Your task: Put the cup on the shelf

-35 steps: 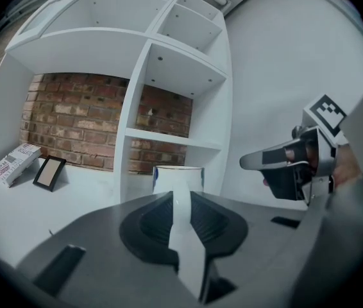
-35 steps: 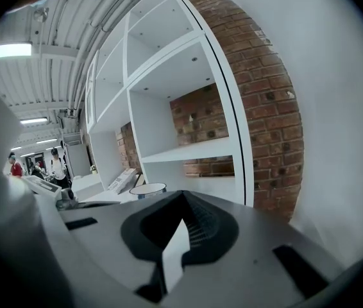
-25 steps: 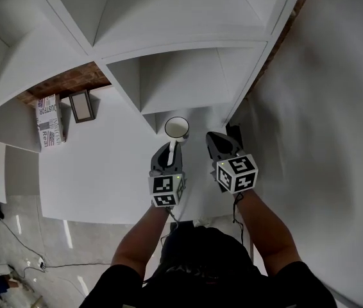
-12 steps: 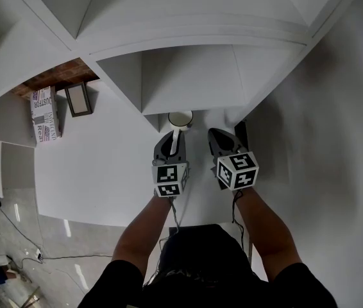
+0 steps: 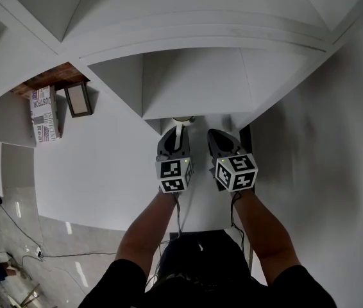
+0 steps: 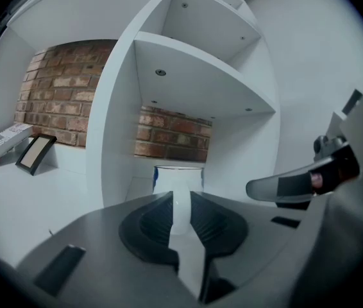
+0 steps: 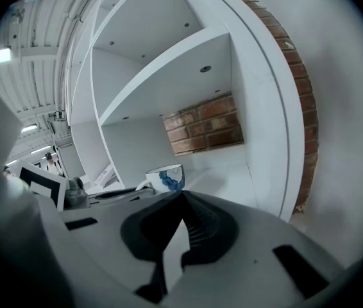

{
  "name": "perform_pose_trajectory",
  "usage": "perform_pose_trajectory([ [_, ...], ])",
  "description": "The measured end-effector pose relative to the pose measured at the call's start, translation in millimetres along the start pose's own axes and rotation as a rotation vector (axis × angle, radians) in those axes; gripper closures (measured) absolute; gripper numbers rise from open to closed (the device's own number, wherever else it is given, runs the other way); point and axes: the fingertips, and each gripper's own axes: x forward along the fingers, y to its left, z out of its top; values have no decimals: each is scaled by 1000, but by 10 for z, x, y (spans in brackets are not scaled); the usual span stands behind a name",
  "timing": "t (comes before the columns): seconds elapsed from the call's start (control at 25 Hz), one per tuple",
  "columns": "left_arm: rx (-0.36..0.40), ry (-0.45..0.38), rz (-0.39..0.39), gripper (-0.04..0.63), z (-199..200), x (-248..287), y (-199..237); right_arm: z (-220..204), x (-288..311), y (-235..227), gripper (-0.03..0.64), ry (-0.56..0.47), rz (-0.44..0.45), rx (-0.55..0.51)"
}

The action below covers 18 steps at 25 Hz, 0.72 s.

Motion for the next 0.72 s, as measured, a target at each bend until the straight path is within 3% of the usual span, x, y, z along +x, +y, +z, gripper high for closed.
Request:
perform_pose_trajectory([
  [0.72, 55, 4, -3, 537, 12, 266, 74, -141, 202, -22, 617, 8, 4, 91],
])
